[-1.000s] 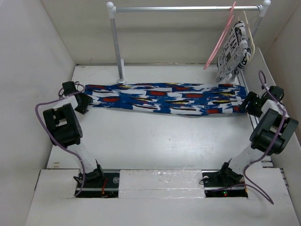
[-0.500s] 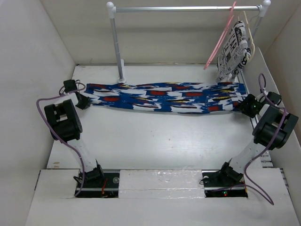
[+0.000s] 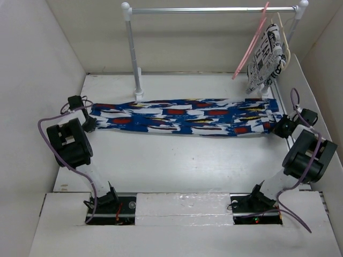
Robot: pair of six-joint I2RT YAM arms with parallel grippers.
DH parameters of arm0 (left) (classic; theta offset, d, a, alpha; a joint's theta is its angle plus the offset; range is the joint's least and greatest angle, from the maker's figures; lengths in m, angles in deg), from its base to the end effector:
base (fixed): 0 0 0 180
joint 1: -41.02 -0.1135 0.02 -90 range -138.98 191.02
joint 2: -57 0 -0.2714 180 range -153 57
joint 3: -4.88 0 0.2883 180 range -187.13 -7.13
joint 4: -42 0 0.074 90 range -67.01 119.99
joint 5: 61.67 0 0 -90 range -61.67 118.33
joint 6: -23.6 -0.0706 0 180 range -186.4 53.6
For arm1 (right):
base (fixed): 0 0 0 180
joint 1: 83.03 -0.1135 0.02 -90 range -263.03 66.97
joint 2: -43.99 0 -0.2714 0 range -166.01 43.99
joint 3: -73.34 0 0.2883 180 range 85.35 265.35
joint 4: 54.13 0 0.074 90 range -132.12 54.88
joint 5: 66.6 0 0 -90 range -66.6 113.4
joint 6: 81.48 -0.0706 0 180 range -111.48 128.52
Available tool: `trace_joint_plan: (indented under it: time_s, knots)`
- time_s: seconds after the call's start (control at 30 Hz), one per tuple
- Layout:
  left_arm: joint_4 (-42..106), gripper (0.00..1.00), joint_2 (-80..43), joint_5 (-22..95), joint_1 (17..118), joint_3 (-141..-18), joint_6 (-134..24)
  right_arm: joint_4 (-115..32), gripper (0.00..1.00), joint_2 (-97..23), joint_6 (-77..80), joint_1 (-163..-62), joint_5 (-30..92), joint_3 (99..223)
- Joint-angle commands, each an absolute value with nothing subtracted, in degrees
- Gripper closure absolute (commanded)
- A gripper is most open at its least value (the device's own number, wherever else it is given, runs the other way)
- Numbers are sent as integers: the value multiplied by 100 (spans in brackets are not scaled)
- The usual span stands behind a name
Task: Place the trousers on the hanger
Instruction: Fold the trousers at the center of the board.
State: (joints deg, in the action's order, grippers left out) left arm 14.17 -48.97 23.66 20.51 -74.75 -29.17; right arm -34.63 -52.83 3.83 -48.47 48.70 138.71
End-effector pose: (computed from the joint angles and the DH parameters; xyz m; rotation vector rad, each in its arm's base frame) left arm 0.4078 0.1587 0.1295 -1.2416 2.1834 -0.0167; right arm 0.3342 -0.1936 0.1255 0.6161 2.2873 0.2963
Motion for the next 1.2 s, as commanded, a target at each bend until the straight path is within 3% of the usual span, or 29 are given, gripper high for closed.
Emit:
trace_joint_plan:
  time_s: [0.0,0.1,0.3,0.37,0.4,0.47,0.5,0.57,0.6,0.73,1.0,1.17]
  knots:
    - [951,100,-4276,1453,1475,-7095,-3177,-3070,100,-4497,667,-4700,4564,13284]
    - [514,100,-4065,753,1413,-6980,-3212,-2842,100,-3717,781,-4542,4599,12669]
    - [221,100,-3459,564,1413,-6612,-3072,-2139,100,-2424,1370,-4094,4660,12201]
    - [204,99,-3074,854,1413,-6497,-3010,-2208,75,-2133,1361,-4093,4765,12077]
    - [230,88,-2932,1012,1413,-6401,-3001,-1895,48,-2071,1397,-4041,4766,12146]
    - [248,77,-2433,1320,1570,-6321,-2826,-1603,33,-2149,1624,-4040,4940,12470]
    - [248,65,-2256,1443,1649,-6251,-2739,-1262,28,-2219,1712,-3962,4985,12612]
    - [326,64,-1800,1925,1877,-6180,-2423,-1153,24,-2246,1810,-3813,4986,12788]
    - [388,56,-1684,2119,1879,-6067,-2343,-1092,22,-2211,1801,-3751,4933,12806]
    - [503,54,-1446,2525,2185,-6109,-2219,-1187,19,-2307,1618,-3636,4880,12675]
    - [1337,55,-865,2595,4678,-5644,-2237,-2664,18,-3185,861,-3478,5170,12147]
    - [1592,56,-1593,2429,5999,-5819,-2184,-3253,18,-3722,492,-3531,5372,11849]
